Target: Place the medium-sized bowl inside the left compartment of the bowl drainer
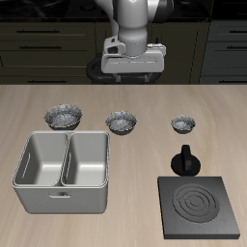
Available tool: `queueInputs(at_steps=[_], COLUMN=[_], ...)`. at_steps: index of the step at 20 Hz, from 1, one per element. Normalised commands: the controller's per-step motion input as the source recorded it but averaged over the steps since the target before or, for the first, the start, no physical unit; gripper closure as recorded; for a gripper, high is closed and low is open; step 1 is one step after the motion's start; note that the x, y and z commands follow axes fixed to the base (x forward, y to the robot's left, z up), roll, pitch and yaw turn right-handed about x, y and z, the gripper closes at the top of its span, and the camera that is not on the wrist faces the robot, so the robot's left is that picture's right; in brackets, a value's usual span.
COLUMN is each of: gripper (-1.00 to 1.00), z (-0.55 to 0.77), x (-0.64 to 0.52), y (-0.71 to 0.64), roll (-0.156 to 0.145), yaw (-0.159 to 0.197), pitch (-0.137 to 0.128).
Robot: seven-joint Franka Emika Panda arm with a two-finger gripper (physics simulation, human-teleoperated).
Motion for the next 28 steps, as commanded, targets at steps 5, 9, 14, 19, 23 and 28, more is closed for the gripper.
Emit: queueInputs(at_steps=[5,9,14,19,23,28], gripper=[-1.00,-1.00,-1.00,-1.00,-1.00,-1.00], z=[-0.44,-0.31,-0.35,-0.30,-0.31,-0.26], x=[0.05,0.07,0.03,-0.05,-0.01,0.02], y=[0.07,0.04,0.02,-0.01,-0.08,-0.01], roll=[0.005,0.020,-0.016,-0.009,0.008,-0.005], yaw=[-0.009,-0.019,-0.004,0.024,-0.006,0.007], pitch=[0.014,0.009,0.005,-0.029,0.043,0.024])
